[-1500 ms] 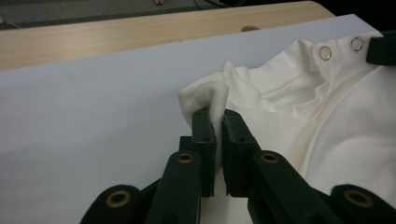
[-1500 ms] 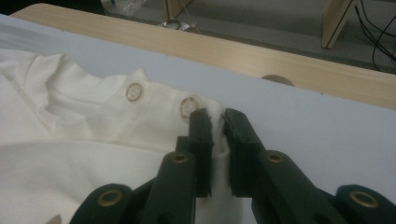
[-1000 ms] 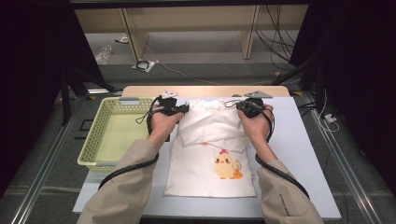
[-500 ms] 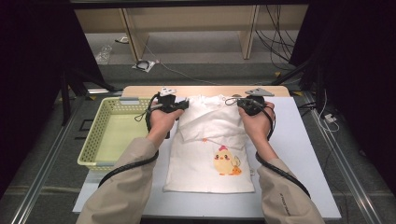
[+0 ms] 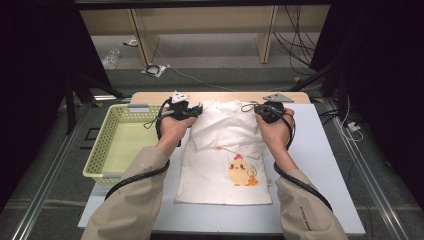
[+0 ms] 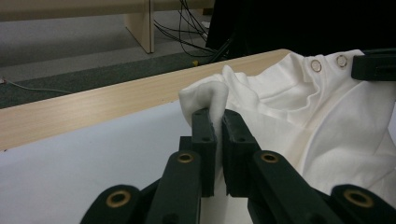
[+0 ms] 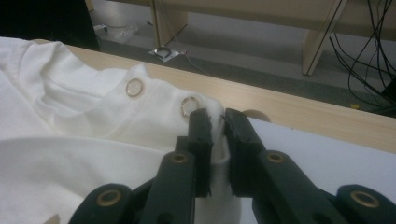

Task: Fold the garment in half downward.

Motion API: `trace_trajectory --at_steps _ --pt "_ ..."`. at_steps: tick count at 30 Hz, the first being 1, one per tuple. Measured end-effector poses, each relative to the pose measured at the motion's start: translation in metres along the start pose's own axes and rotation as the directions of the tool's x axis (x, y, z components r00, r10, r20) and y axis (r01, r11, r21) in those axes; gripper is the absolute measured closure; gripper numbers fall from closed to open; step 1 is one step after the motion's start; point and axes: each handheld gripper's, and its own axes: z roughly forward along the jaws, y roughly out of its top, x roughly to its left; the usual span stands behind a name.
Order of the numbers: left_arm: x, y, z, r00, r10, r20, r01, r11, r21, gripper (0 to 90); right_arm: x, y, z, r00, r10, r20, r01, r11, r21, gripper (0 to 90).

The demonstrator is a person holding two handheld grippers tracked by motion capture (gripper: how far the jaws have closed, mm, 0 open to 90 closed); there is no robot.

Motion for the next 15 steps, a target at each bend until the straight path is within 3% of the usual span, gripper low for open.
trace_trajectory --at_steps 6,15 --pt "0.003 -0.005 0.0 0.9995 0.022 0.024 -0.022 0.9996 0.015 84.4 0.001 -0.005 -0.001 0.9999 -0.007 -0.009 0.007 1.0 -0.003 81.9" --pt "0.006 -0.013 -0.006 0.9966 0.042 0.071 -0.042 0.9991 -0.005 84.4 0.002 -0.015 -0.01 0.9992 -0.029 -0.029 0.029 1.0 -0.005 81.9"
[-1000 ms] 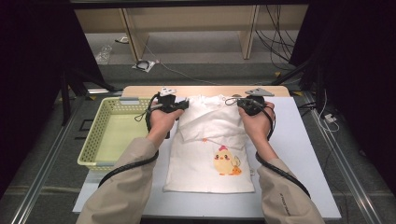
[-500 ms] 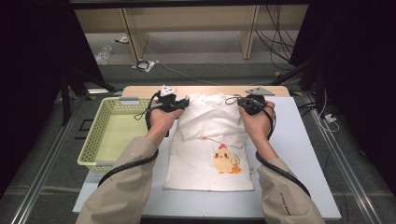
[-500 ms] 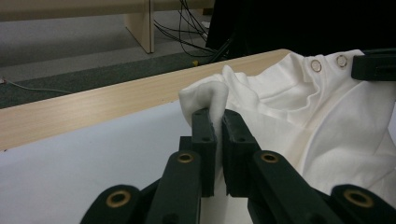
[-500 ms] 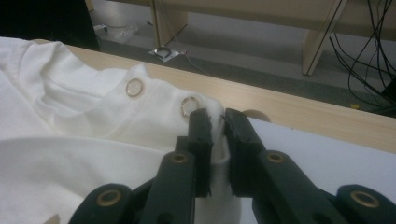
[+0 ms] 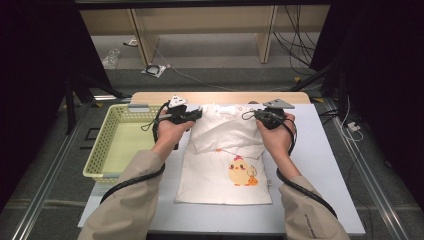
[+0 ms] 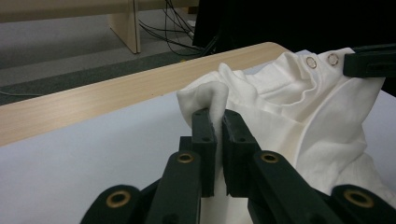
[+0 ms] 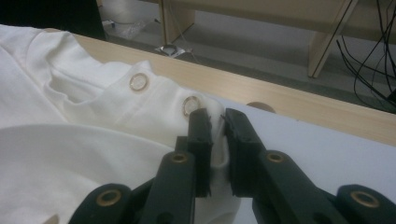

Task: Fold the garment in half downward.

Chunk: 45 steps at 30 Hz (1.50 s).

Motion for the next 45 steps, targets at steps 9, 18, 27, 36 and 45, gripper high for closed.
trace_trajectory --at_steps 9,18,27,36,45 --pt "-0.004 -0.011 -0.012 0.999 0.029 0.035 -0.029 0.9995 -0.011 84.4 0.002 -0.013 -0.013 0.9995 -0.014 -0.028 0.014 1.0 -0.003 81.7" --pt "-0.013 -0.019 -0.024 0.9956 0.069 0.064 -0.068 0.9974 -0.026 84.4 0.004 -0.022 -0.025 0.9989 -0.012 -0.046 0.012 1.0 -0.013 81.6" --pt "-0.018 -0.024 -0.031 0.9918 0.105 0.073 -0.103 0.9944 -0.025 84.4 0.006 -0.026 -0.034 0.9982 -0.021 -0.056 0.021 1.0 -0.006 81.6" --pt "-0.024 -0.032 -0.039 0.9856 0.142 0.092 -0.141 0.9899 -0.014 84.4 0.01 -0.033 -0.045 0.9967 -0.033 -0.074 0.033 0.999 -0.005 81.6" --pt "-0.028 -0.044 -0.047 0.9827 0.147 0.112 -0.147 0.9891 -0.011 84.3 0.016 -0.046 -0.057 0.9953 -0.046 -0.085 0.046 0.999 0.003 81.6"
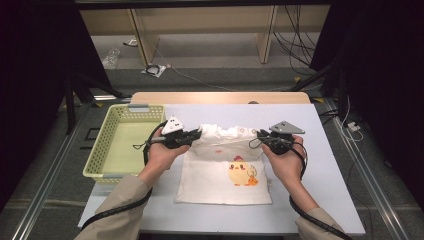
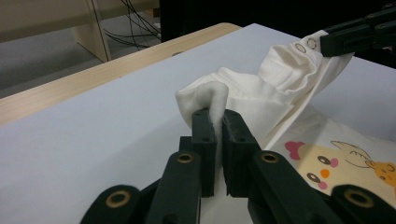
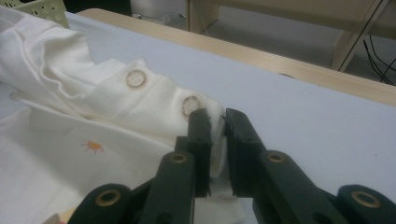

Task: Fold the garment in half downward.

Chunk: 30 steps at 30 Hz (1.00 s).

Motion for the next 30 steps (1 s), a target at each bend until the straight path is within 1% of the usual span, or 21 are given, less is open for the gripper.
trace_trajectory --at_steps 2,3,4,5,7,11,13,14,15,22,24,27,30 --pt "-0.002 -0.003 -0.002 1.0 0.0 0.003 0.0 1.0 -0.003 84.3 0.002 -0.003 -0.002 1.0 0.008 -0.004 -0.009 1.0 -0.006 81.6" --pt "-0.003 -0.004 -0.003 1.0 0.002 0.004 -0.002 1.0 -0.002 84.3 0.002 -0.004 -0.004 1.0 0.003 -0.002 -0.003 1.0 -0.003 81.6" --pt "-0.004 -0.005 -0.003 1.0 0.006 0.007 -0.006 1.0 0.0 84.3 0.003 -0.005 -0.004 1.0 0.008 -0.005 -0.008 1.0 -0.013 81.6" --pt "-0.005 -0.006 -0.004 1.0 0.006 0.007 -0.006 1.0 -0.002 84.3 0.004 -0.007 -0.005 1.0 0.007 -0.004 -0.007 1.0 -0.004 81.6" --pt "-0.007 -0.008 -0.005 0.9999 0.016 0.006 -0.016 0.9999 -0.001 84.2 0.005 -0.009 -0.006 0.9999 0.011 -0.006 -0.011 1.0 -0.012 81.6" --pt "-0.009 -0.011 -0.008 0.9997 0.025 0.006 -0.025 0.9997 -0.002 84.3 0.006 -0.014 -0.009 0.9999 0.008 -0.009 -0.008 1.0 -0.003 81.6" --pt "-0.01 -0.012 -0.009 0.9994 0.036 0.002 -0.036 0.9994 0.002 84.2 0.007 -0.015 -0.01 0.9998 0.016 -0.013 -0.016 1.0 -0.012 81.6" --pt "-0.01 -0.013 -0.009 0.9992 0.041 0.0 -0.041 0.9992 0.004 84.2 0.008 -0.016 -0.011 0.9999 0.012 -0.012 -0.012 1.0 -0.001 81.6" --pt "-0.011 -0.014 -0.009 0.999 0.044 0.0 -0.044 0.999 0.005 84.2 0.008 -0.017 -0.011 0.9998 0.013 -0.015 -0.013 1.0 -0.008 81.6" --pt "-0.014 -0.02 -0.012 0.9985 0.055 0.0 -0.055 0.9985 0.002 84.2 0.013 -0.022 -0.017 0.9998 0.0 -0.019 0.0 1.0 0.004 81.6" --pt "-0.015 -0.021 -0.013 0.9986 0.053 0.0 -0.053 0.9986 -0.001 84.2 0.014 -0.024 -0.017 0.9998 0.005 -0.021 -0.005 1.0 -0.007 81.6" --pt "-0.015 -0.022 -0.014 0.9983 0.059 -0.001 -0.059 0.9982 0.002 84.2 0.015 -0.025 -0.019 0.9998 -0.002 -0.021 0.002 1.0 0.007 81.6" --pt "-0.016 -0.023 -0.014 0.9977 0.067 -0.002 -0.067 0.9977 0.005 84.2 0.016 -0.026 -0.019 0.9997 -0.002 -0.024 0.002 1.0 -0.004 81.6"
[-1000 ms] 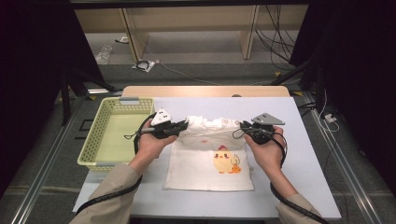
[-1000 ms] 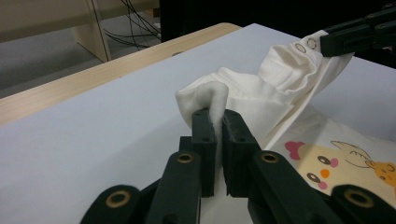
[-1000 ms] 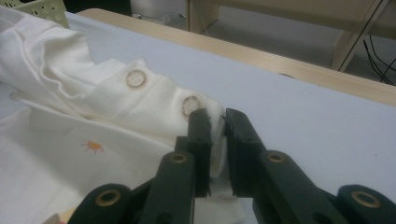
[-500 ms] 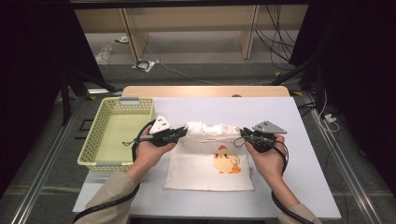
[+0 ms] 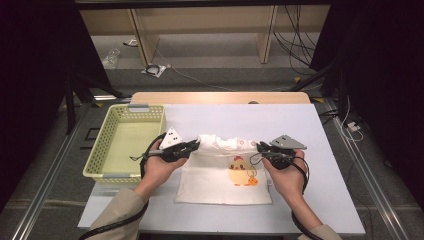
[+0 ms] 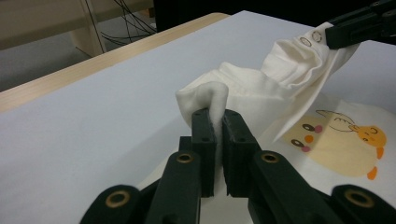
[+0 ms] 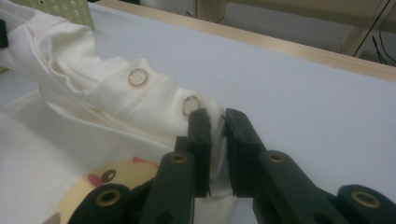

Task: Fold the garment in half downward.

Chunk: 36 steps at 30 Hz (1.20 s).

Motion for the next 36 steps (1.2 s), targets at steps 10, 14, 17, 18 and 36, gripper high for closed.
trace_trajectory --at_steps 10,14,17,18,36 --pt "-0.001 -0.004 0.0 0.9999 0.014 0.001 -0.014 0.9998 0.013 84.1 0.001 -0.004 -0.003 0.9999 -0.011 -0.005 0.011 1.0 0.004 81.6" --pt "-0.002 -0.006 -0.001 0.9997 0.024 0.003 -0.024 0.9995 0.022 84.0 0.002 -0.006 -0.004 0.9999 -0.009 -0.007 0.009 1.0 0.003 81.6" --pt "-0.002 -0.007 -0.001 0.9997 0.023 0.004 -0.023 0.9995 0.023 84.0 0.003 -0.006 -0.005 0.9998 -0.015 -0.009 0.015 1.0 0.011 81.5" --pt "-0.002 -0.007 -0.001 0.9997 0.024 0.003 -0.024 0.9994 0.024 84.0 0.003 -0.006 -0.005 0.9998 -0.016 -0.009 0.016 1.0 0.011 81.6" --pt "-0.005 -0.011 -0.003 0.9996 0.021 0.017 -0.021 0.9989 0.042 84.0 0.005 -0.01 -0.006 0.9996 -0.017 -0.024 0.018 0.999 0.033 81.5"
